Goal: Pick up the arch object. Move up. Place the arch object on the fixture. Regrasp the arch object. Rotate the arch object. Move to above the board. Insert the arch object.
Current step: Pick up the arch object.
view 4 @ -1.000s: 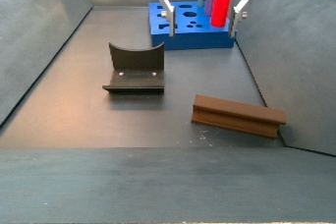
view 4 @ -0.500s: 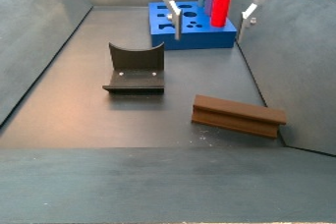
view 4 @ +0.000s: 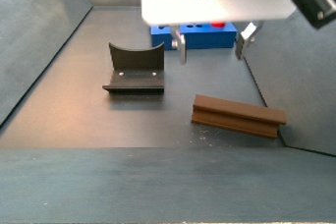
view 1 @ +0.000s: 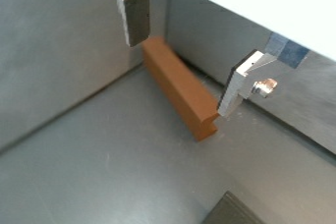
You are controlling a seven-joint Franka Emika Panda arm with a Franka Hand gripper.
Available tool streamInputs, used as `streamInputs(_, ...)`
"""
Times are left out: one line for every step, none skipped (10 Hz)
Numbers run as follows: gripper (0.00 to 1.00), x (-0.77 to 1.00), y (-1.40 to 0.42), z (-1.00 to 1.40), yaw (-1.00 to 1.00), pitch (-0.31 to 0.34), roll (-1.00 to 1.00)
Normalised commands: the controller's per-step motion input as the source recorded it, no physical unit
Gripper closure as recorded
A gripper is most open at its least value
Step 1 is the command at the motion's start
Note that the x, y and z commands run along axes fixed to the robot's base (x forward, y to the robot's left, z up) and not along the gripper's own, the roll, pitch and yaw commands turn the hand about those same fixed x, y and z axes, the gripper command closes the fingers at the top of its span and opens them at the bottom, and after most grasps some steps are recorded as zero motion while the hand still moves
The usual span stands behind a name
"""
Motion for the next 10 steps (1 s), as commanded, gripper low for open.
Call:
streamInputs(0.0,0.04,0.21,-0.4,0.81,-0.067,-0.01)
streamInputs(0.0,0.03,0.42,-0.34,0.63,-0.034,-0.03)
streamInputs(0.0,0.02,0.38,-0.41,0.7,-0.009,0.0)
streamInputs(0.0,0.0,0.1,-0.49,0.96,0.0,0.09)
streamInputs(0.0,0.0,0.0,-0.55,1.0,0.0,0.1)
streamInputs(0.0,0.0,0.0,-0.58,1.0,0.014,0.08)
streamInputs(0.0,0.0,0.0,-0.52,1.0,0.013,0.12)
streamInputs(0.0,0.0,0.0,-0.49,1.0,0.001,0.13)
streamInputs(0.0,0.0,0.0,-0.46,1.0,0.004,0.14)
streamInputs(0.0,0.0,0.01,-0.41,1.0,0.019,0.15)
